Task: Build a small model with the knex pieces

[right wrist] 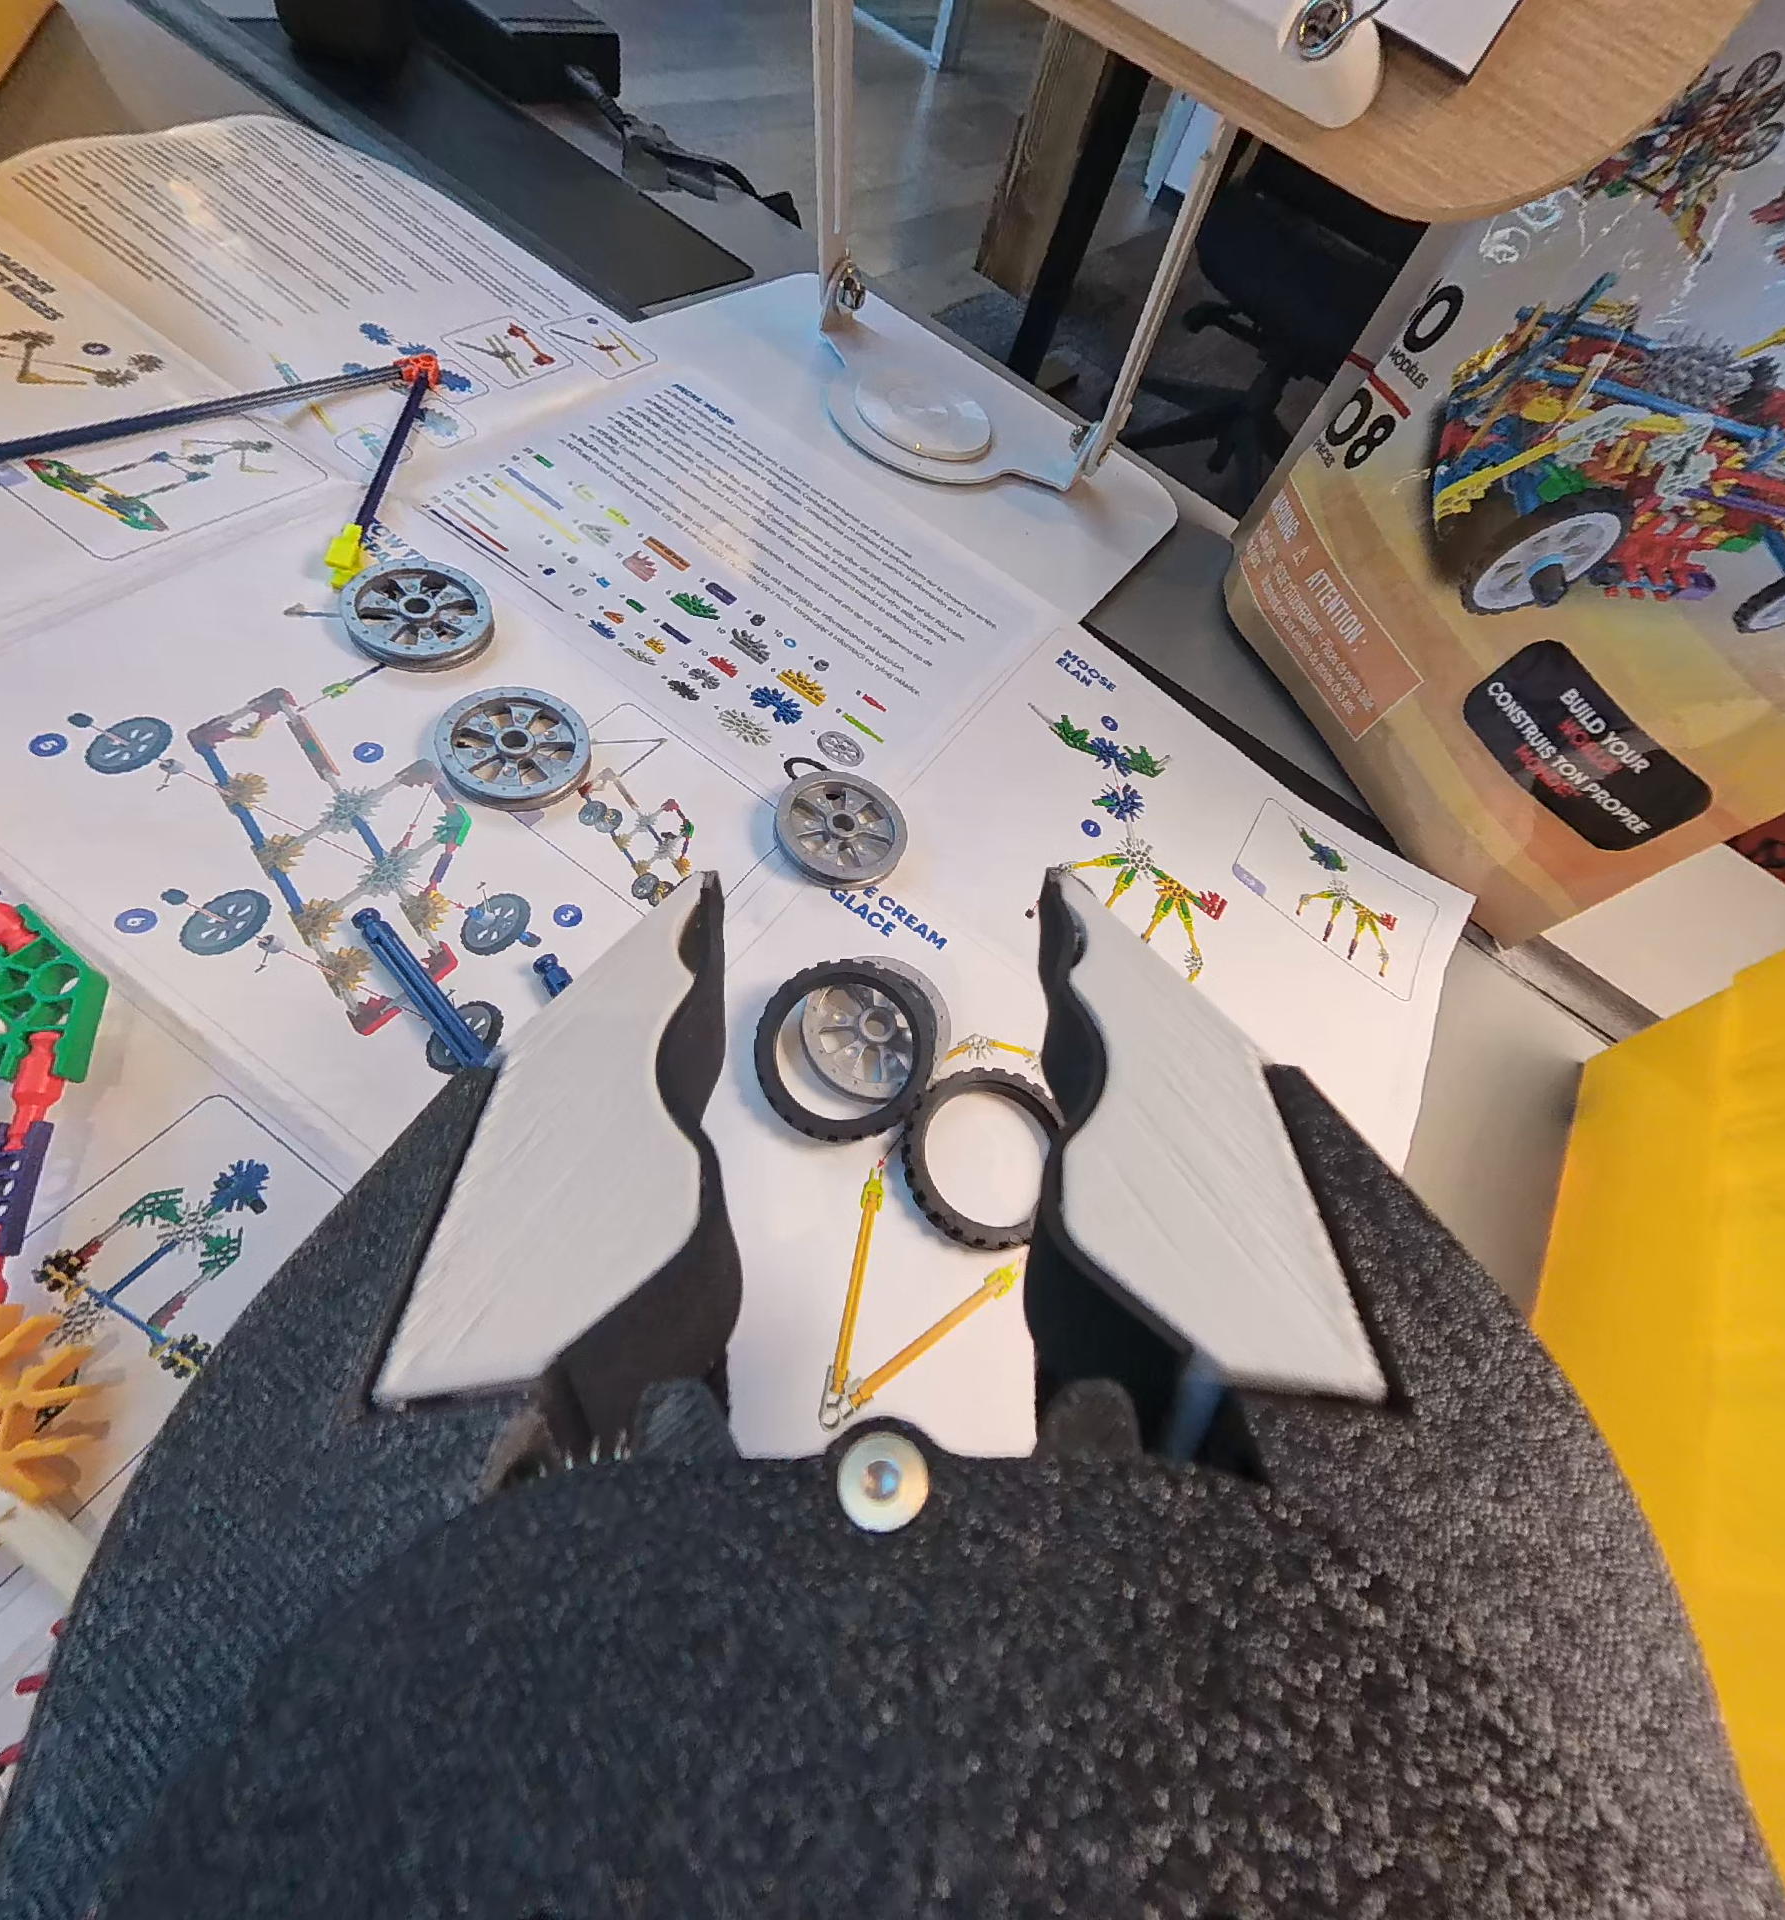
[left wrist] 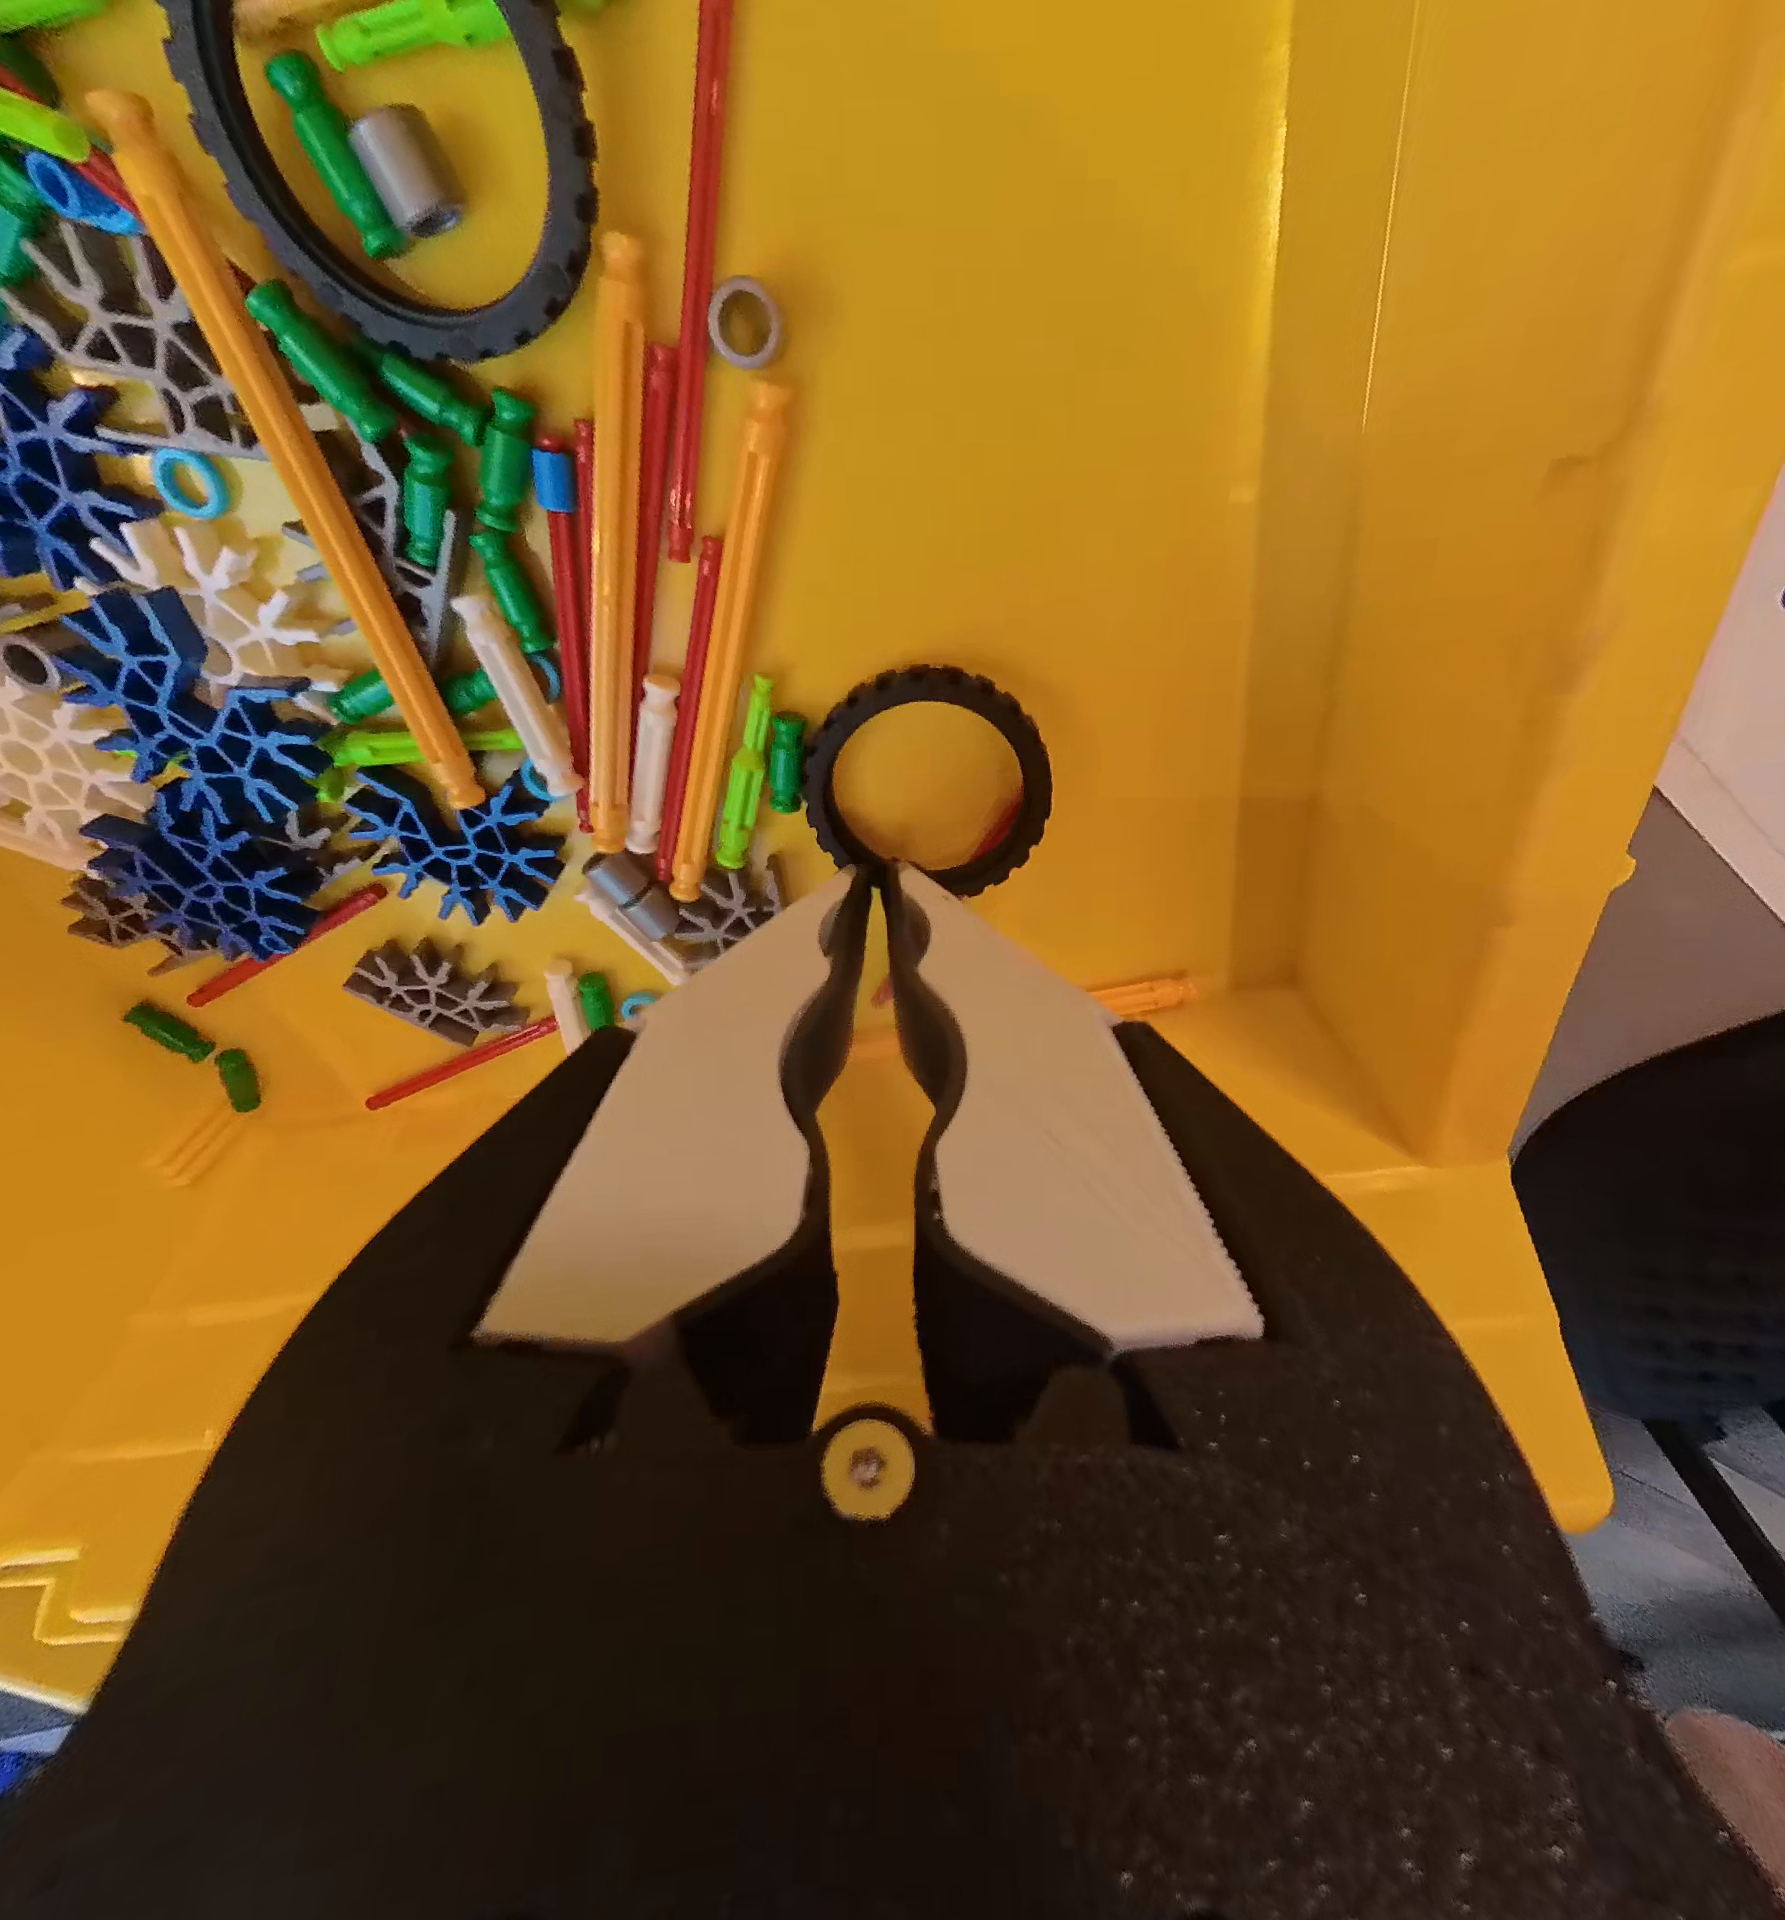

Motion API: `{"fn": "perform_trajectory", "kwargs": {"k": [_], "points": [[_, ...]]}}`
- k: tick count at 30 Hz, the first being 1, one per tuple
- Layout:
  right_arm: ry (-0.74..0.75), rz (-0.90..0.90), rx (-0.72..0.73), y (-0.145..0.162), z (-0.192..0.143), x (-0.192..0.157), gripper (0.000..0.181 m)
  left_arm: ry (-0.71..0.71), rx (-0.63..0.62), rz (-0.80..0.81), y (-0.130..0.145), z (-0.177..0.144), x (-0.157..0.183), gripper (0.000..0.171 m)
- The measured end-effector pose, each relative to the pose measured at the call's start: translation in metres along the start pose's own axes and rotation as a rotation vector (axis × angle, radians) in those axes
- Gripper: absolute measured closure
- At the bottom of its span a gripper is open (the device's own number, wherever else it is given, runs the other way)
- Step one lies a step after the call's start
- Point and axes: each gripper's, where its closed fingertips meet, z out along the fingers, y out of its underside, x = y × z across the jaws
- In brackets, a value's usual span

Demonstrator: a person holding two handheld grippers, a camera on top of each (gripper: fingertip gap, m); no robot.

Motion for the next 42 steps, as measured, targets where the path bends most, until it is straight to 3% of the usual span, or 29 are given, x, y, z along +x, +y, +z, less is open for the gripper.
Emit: {"fn": "perform_trajectory", "kwargs": {"k": [5,13,17,20,23,27,30,37,40,42], "points": [[-0.004,-0.005,-0.007,0.001,0.001,-0.001,0.121,0.013,0.005,-0.071,-0.001,0.005,-0.005,0.16],[0.002,-0.004,-0.003,0.002,-0.001,0.002,0.122,-0.042,0.005,-0.063,0.0,-0.001,-0.013,0.169],[-0.014,-0.024,0.123,-0.027,-0.012,-0.006,0.12,-0.098,0.21,-0.065,-0.025,-0.047,-0.015,0.169],[-0.094,-0.077,0.288,-0.066,-0.029,-0.037,0.117,-0.099,0.455,-0.017,-0.068,-0.093,0.015,0.169],[-0.201,-0.159,0.4,-0.097,-0.044,-0.089,0.117,-0.053,0.623,0.095,-0.116,-0.121,0.076,0.169],[-0.338,-0.233,0.397,-0.11,-0.047,-0.164,0.115,-0.02,0.668,0.281,-0.171,-0.126,0.157,0.169],[-0.368,-0.289,0.349,-0.102,-0.041,-0.194,0.115,0.026,0.666,0.357,-0.203,-0.126,0.196,0.169],[-0.313,-0.305,0.341,-0.094,-0.034,-0.182,0.138,0.03,0.663,0.399,-0.235,-0.122,0.218,0.169],[-0.323,-0.267,0.34,-0.093,-0.032,-0.173,0.14,0.029,0.73,0.371,-0.236,-0.131,0.213,0.169],[-0.256,-0.247,0.305,-0.085,-0.022,-0.147,0.139,-0.015,0.789,0.336,-0.23,-0.141,0.196,0.159]]}}
